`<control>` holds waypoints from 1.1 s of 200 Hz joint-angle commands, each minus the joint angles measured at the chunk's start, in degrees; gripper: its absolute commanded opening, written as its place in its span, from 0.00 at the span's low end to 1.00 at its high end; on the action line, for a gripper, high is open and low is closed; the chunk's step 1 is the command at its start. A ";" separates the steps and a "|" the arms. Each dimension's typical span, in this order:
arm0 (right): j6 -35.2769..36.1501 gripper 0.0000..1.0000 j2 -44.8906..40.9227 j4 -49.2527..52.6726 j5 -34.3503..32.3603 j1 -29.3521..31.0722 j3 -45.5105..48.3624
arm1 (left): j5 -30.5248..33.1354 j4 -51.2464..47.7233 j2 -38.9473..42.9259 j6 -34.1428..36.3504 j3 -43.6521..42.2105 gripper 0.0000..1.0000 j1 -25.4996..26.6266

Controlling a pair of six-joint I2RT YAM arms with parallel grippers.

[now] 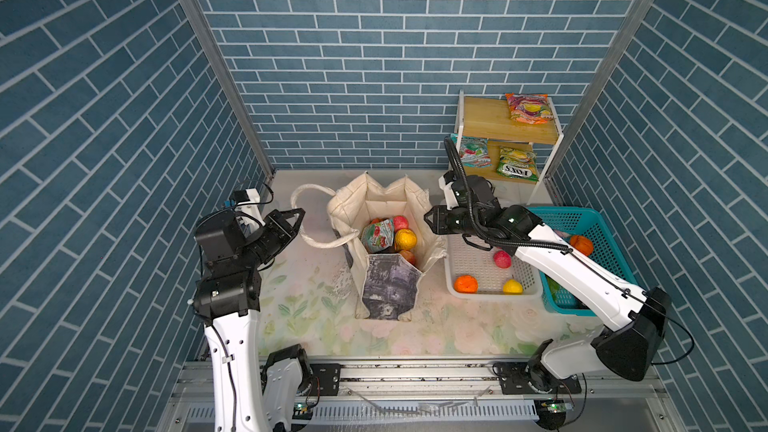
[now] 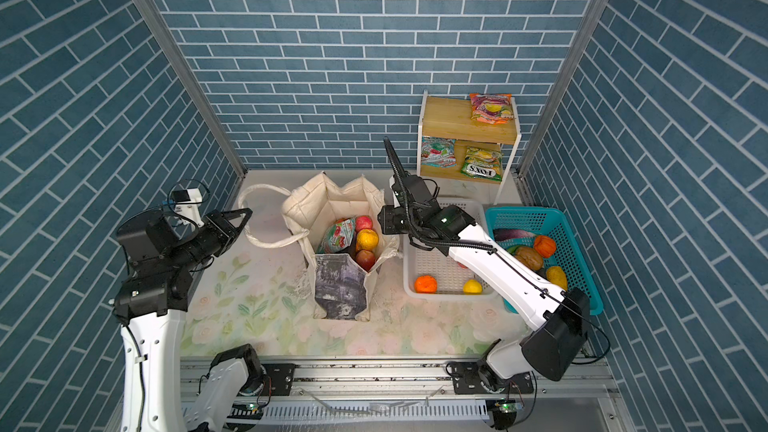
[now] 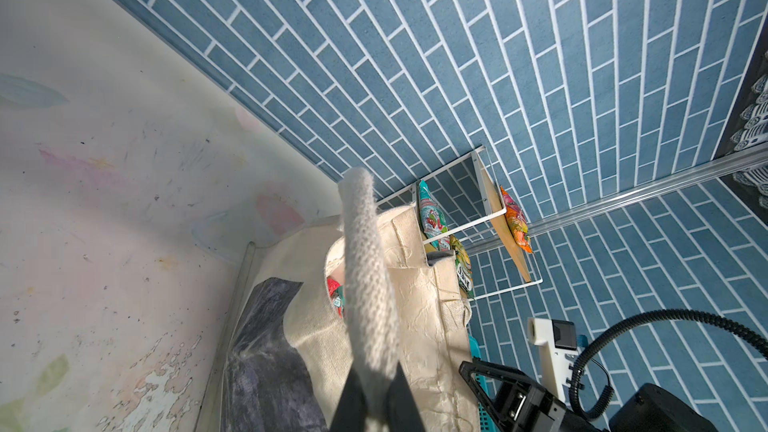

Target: Place the food into the grocery bag and tie it

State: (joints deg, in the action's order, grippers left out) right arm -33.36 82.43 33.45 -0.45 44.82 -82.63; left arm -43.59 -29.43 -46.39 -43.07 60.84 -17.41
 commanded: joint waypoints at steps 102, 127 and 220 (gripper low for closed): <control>-10.01 0.65 -18.04 6.41 -12.10 -7.73 9.19 | 0.49 0.58 -3.15 4.07 1.51 0.00 -0.47; -14.01 0.65 -18.13 3.11 -4.55 -11.65 15.29 | 0.82 -0.49 -2.99 4.83 2.46 0.00 -0.91; -29.63 0.63 -10.50 -18.35 18.80 -16.87 29.33 | 0.94 -2.83 -1.84 5.69 4.82 0.00 -1.76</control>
State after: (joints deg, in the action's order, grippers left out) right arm -55.75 70.19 23.66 10.66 28.08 -54.92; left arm -43.07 -32.42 -49.19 -38.57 63.99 -18.52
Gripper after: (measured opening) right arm 0.633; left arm 0.102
